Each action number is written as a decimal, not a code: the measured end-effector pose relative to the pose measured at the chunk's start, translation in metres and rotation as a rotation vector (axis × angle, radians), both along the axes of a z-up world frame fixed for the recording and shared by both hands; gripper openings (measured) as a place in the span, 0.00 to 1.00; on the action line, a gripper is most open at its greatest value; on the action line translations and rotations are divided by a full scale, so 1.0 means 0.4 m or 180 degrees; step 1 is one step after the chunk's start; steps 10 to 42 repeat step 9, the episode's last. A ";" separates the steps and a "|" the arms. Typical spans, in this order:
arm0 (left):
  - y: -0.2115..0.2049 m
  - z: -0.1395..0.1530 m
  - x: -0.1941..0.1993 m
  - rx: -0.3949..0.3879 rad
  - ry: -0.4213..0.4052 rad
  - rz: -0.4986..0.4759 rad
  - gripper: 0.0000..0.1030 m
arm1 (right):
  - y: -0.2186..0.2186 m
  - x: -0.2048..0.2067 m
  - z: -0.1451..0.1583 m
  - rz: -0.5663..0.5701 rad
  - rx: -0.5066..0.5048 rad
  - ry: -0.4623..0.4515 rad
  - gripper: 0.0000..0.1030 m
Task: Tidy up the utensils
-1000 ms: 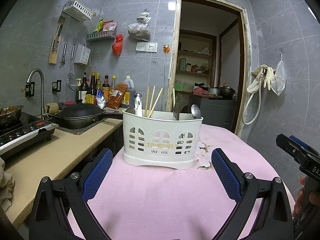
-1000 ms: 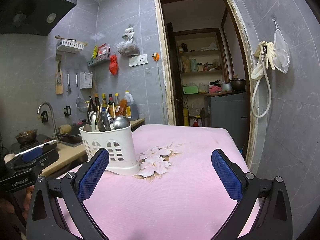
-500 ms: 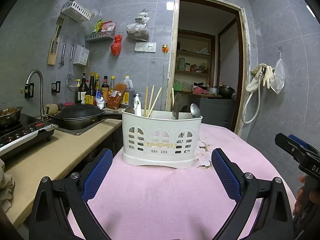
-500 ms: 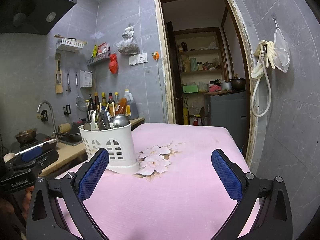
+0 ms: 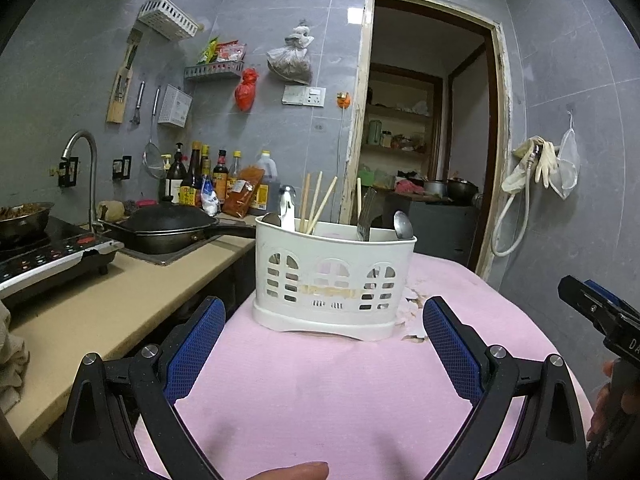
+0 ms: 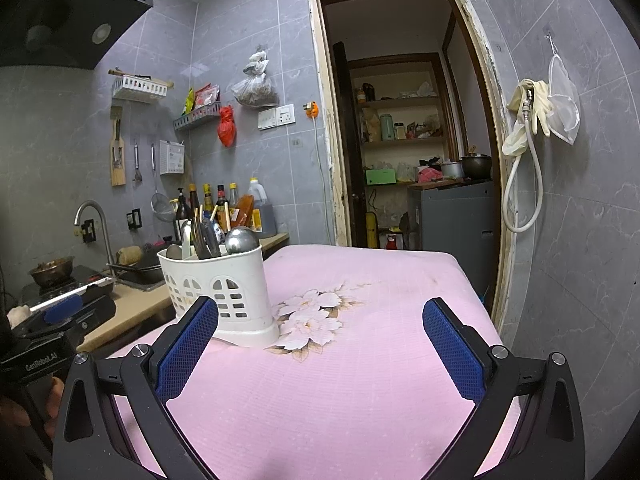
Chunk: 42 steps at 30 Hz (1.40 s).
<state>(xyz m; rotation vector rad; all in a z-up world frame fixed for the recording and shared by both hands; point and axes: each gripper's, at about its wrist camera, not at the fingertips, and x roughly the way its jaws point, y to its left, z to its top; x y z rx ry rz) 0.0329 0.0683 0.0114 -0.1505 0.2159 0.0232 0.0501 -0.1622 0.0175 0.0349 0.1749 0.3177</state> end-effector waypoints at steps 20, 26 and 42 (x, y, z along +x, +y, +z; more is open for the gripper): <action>0.007 -0.002 0.010 -0.0006 0.0072 0.0029 0.94 | 0.006 -0.004 -0.021 0.0014 -0.0017 0.0015 1.00; 0.007 -0.002 0.010 -0.0006 0.0072 0.0029 0.94 | 0.006 -0.004 -0.021 0.0014 -0.0017 0.0015 1.00; 0.007 -0.002 0.010 -0.0006 0.0072 0.0029 0.94 | 0.006 -0.004 -0.021 0.0014 -0.0017 0.0015 1.00</action>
